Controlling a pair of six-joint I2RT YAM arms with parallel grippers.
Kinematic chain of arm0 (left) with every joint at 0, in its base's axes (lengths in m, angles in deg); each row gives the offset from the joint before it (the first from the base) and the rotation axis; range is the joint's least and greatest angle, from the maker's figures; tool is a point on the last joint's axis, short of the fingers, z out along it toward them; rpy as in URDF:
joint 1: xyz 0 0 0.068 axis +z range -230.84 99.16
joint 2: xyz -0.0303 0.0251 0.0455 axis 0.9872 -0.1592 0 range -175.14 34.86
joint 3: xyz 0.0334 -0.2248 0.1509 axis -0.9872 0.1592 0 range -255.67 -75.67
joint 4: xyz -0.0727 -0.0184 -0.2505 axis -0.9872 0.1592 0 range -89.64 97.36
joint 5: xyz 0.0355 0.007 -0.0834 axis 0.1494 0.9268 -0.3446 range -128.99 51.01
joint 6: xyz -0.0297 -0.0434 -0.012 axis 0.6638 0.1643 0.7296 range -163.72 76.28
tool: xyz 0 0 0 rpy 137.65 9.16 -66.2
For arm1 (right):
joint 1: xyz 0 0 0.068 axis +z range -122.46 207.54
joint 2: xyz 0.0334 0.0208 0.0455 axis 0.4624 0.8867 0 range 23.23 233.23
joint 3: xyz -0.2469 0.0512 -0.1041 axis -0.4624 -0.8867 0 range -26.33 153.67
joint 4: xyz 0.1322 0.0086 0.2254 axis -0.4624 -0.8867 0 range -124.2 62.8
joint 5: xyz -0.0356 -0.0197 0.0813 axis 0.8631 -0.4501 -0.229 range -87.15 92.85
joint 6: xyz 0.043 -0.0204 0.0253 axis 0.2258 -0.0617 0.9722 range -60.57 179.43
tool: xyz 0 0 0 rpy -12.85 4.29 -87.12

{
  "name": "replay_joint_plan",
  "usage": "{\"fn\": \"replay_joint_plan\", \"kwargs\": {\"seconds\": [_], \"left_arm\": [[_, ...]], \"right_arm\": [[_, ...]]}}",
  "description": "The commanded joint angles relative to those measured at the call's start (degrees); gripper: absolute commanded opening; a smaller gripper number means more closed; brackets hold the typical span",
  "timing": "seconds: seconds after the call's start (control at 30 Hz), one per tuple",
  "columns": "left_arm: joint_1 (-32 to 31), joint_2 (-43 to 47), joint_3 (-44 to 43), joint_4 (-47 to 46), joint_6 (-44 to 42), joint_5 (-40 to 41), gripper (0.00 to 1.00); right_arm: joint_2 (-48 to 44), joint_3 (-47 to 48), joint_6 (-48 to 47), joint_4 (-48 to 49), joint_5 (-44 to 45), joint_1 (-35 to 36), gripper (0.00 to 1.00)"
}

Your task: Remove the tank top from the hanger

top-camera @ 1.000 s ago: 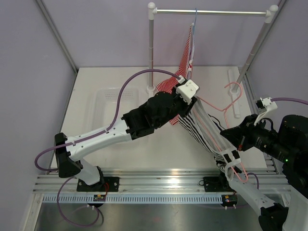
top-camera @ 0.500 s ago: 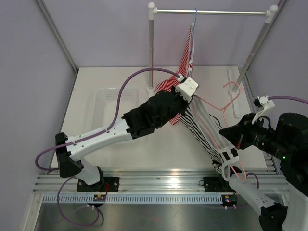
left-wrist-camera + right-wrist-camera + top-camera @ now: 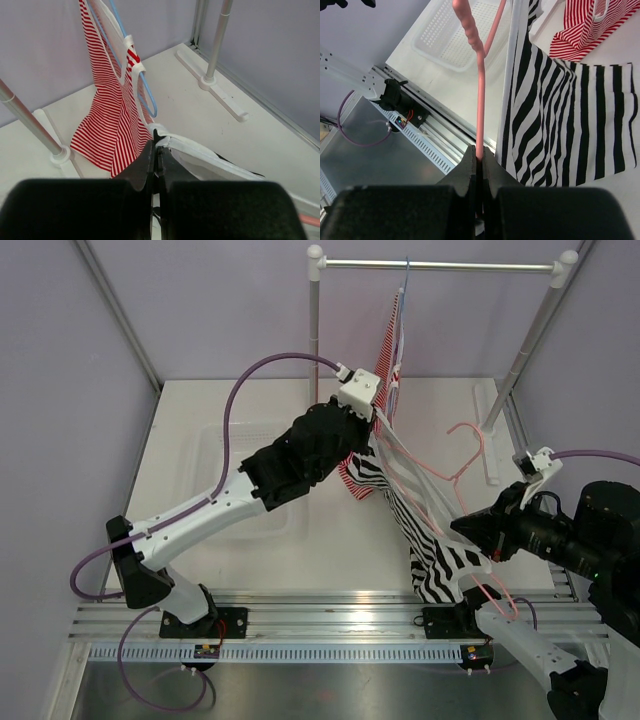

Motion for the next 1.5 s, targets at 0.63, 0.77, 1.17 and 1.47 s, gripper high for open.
{"fn": "replay_joint_plan", "kwargs": {"seconds": [0.63,0.77,1.17,1.47], "left_arm": [[4.1,13.7,13.7,-5.7,14.1,-14.8,0.0],[4.1,14.0,12.8,-3.6,14.6,-16.0,0.0],[6.5,16.6,7.7,2.7,16.1,-2.9,0.0],[9.2,14.5,4.8,1.8,14.5,-5.4,0.0]], "right_arm": [[-20.4,-25.4,3.9,45.0,1.0,0.9,0.0],[-22.7,-29.3,5.3,52.3,-0.9,0.9,0.0],[-17.6,-20.6,-5.7,32.1,-1.4,1.0,0.0],[-16.1,-17.4,-8.0,21.8,-6.2,1.0,0.0]]}}
